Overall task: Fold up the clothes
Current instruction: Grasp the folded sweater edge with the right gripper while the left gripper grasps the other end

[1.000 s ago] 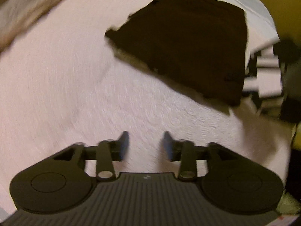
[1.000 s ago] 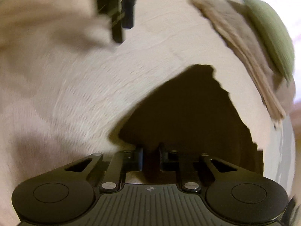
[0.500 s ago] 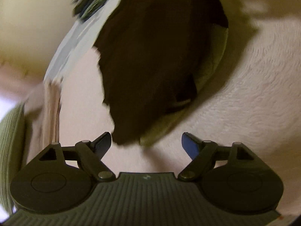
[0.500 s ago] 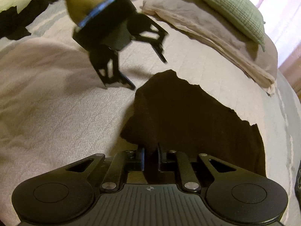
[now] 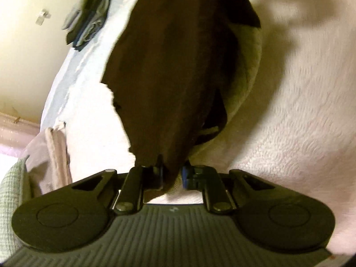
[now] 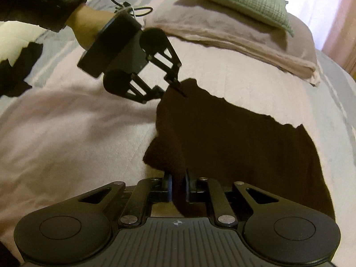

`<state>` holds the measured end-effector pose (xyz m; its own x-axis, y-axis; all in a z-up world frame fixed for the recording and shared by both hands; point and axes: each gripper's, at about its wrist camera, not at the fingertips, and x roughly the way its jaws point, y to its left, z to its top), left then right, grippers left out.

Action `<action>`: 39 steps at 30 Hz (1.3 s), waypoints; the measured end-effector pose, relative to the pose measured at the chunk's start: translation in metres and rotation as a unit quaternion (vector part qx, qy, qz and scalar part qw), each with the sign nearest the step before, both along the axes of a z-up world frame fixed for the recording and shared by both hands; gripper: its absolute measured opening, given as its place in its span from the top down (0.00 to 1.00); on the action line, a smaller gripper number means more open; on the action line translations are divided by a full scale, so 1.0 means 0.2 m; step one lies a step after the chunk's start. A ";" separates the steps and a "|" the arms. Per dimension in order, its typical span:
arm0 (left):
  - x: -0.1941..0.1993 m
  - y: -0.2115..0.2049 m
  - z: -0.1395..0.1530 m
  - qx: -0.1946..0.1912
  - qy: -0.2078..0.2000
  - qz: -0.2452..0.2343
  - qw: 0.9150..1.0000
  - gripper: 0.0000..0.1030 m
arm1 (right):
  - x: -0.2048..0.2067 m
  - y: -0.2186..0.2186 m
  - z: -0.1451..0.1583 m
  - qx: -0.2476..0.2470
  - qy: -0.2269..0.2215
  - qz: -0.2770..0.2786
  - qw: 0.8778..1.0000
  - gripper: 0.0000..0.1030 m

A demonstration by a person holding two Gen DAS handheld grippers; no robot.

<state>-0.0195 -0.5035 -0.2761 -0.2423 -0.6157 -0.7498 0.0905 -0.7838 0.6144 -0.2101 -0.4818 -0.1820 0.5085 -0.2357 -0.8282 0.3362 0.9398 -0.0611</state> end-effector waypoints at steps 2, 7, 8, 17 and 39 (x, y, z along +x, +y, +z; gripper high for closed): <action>0.00 0.03 0.09 -0.002 0.005 0.004 1.000 0.90 | -0.02 0.04 0.06 -0.003 -0.001 0.010 1.000 0.93; -0.05 0.21 0.30 0.015 0.010 0.016 1.000 0.90 | -0.09 0.20 0.18 0.016 -0.006 0.024 1.000 0.94; -0.06 0.24 0.33 0.025 0.012 0.021 0.999 0.90 | -0.10 0.23 0.19 0.025 -0.009 0.024 0.999 0.94; -0.26 -0.04 0.71 0.130 0.008 0.085 0.988 0.90 | -0.35 -0.04 0.37 0.100 -0.108 -0.082 0.986 0.94; -0.77 -1.41 0.22 0.274 0.058 0.194 0.940 0.62 | -0.98 -0.99 -0.24 0.284 -0.181 -0.408 0.849 0.94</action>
<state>-0.1727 -0.7845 -0.2321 -0.1778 -0.2032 -0.9629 0.4768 -0.8737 0.0963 -0.4064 -0.6804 -0.2295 0.6131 -0.2462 -0.7506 0.7893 0.2293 0.5695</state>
